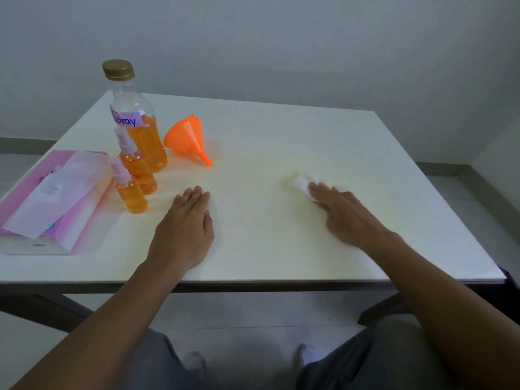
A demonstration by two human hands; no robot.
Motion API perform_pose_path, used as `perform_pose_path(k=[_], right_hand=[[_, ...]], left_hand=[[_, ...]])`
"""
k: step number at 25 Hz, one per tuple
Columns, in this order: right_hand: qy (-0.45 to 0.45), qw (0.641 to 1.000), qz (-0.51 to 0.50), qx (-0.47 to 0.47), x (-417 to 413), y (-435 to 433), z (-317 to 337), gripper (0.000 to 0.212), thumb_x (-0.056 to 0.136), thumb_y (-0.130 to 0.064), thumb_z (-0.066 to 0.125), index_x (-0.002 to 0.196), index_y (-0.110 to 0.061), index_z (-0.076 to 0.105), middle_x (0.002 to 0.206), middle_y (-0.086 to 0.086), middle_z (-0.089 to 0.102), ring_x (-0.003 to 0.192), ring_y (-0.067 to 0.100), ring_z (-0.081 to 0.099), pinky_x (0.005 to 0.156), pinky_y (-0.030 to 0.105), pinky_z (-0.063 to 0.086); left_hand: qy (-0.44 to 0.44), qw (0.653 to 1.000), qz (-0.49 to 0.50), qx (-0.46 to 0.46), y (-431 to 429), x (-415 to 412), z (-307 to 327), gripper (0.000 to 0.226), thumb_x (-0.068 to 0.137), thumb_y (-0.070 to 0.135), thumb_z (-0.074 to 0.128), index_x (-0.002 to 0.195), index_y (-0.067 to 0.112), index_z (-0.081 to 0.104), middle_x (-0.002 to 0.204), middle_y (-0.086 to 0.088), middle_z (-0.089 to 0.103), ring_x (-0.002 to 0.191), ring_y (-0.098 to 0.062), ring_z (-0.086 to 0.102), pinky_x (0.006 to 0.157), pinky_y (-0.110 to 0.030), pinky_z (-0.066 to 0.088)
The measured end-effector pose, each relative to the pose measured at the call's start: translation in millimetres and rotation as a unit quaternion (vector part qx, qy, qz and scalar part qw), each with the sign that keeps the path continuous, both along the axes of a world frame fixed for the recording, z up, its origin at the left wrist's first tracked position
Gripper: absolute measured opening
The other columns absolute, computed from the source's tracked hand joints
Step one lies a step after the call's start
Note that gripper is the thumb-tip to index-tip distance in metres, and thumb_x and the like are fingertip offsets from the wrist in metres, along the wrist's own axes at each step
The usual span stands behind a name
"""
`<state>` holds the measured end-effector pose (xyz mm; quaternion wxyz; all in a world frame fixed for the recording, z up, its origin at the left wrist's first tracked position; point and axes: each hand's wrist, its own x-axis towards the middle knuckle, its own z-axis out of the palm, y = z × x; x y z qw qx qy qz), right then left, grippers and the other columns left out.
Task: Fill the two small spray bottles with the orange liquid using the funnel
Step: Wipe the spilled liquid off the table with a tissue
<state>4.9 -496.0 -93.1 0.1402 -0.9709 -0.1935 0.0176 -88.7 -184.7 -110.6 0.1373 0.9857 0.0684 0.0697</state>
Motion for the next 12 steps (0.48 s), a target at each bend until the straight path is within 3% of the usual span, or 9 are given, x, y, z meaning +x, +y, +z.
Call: perform_pose_path(k=[2,3,5,7,9,12], right_hand=[[0.013,0.996,-0.086,-0.020,17,-26,7,0.068,0.093,0.006,0.031,0.153,-0.026,0.039,0.157,0.004,0.044,0.145,0.035,0.038,0.121,0.037,0.024],[0.014,0.992,-0.121,-0.017,27,-30,9,0.062,0.092,0.005,0.030,0.145,-0.024,0.047,0.143,0.009,0.055,0.134,0.039,0.048,0.110,0.039,0.038],[-0.003,0.986,-0.168,0.006,50,-17,11,0.053,0.091,0.005,0.029,0.133,-0.017,0.054,0.123,0.015,0.060,0.119,0.039,0.054,0.097,0.038,0.043],[-0.022,0.983,-0.184,0.011,68,12,8,0.051,0.094,0.005,0.030,0.141,-0.008,0.049,0.137,0.020,0.054,0.131,0.038,0.046,0.111,0.039,0.033],[-0.005,0.985,-0.169,0.019,80,50,3,0.055,0.100,0.003,0.027,0.154,-0.004,0.033,0.160,0.019,0.032,0.148,0.033,0.028,0.122,0.037,0.015],[0.012,0.999,-0.048,0.021,79,106,-3,0.065,0.099,0.006,0.026,0.161,-0.011,0.017,0.170,0.008,0.010,0.158,0.023,0.006,0.124,0.033,0.000]], left_hand=[[0.002,1.000,0.006,0.002,-2,1,0,0.052,0.104,0.029,0.024,0.154,0.018,0.028,0.163,0.001,0.020,0.151,-0.018,0.013,0.121,-0.034,0.014],[0.002,1.000,0.010,0.003,-3,1,0,0.052,0.104,0.030,0.025,0.154,0.018,0.028,0.163,0.001,0.020,0.151,-0.019,0.013,0.120,-0.034,0.014],[-0.003,1.000,0.014,0.004,-4,1,1,0.051,0.104,0.029,0.027,0.154,0.018,0.029,0.162,0.000,0.022,0.151,-0.019,0.015,0.119,-0.033,0.015],[-0.007,1.000,0.017,0.001,-4,1,2,0.051,0.104,0.028,0.029,0.153,0.017,0.031,0.162,0.000,0.024,0.150,-0.019,0.016,0.118,-0.032,0.015],[-0.015,1.000,0.019,-0.001,-4,1,2,0.050,0.104,0.028,0.031,0.152,0.017,0.034,0.161,0.000,0.025,0.150,-0.019,0.018,0.117,-0.029,0.013],[-0.029,0.999,0.017,-0.003,-4,1,3,0.048,0.103,0.025,0.035,0.150,0.015,0.038,0.159,-0.001,0.029,0.149,-0.018,0.021,0.113,-0.025,0.011]])
